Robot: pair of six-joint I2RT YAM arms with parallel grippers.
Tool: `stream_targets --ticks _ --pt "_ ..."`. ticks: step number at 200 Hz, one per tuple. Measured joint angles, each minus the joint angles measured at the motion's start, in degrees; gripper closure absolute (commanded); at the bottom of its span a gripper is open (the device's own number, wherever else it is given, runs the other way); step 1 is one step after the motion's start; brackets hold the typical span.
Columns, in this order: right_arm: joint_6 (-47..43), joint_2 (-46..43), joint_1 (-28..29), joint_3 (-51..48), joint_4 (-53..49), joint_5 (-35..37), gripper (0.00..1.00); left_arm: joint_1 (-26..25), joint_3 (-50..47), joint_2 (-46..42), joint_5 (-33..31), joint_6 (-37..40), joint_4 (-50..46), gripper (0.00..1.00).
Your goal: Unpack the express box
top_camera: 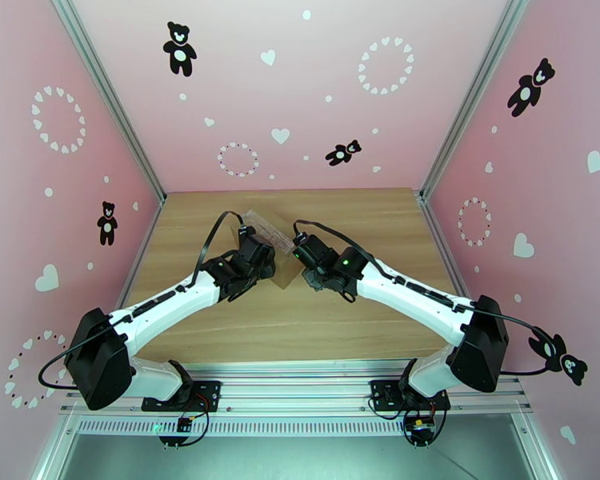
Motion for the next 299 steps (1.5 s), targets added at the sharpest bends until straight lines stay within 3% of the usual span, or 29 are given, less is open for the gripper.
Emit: stream_targets --ticks 299 --pt "0.28 -0.35 1.66 0.0 0.24 -2.47 1.0 0.04 1.64 0.04 -0.17 -0.5 -1.01 0.55"
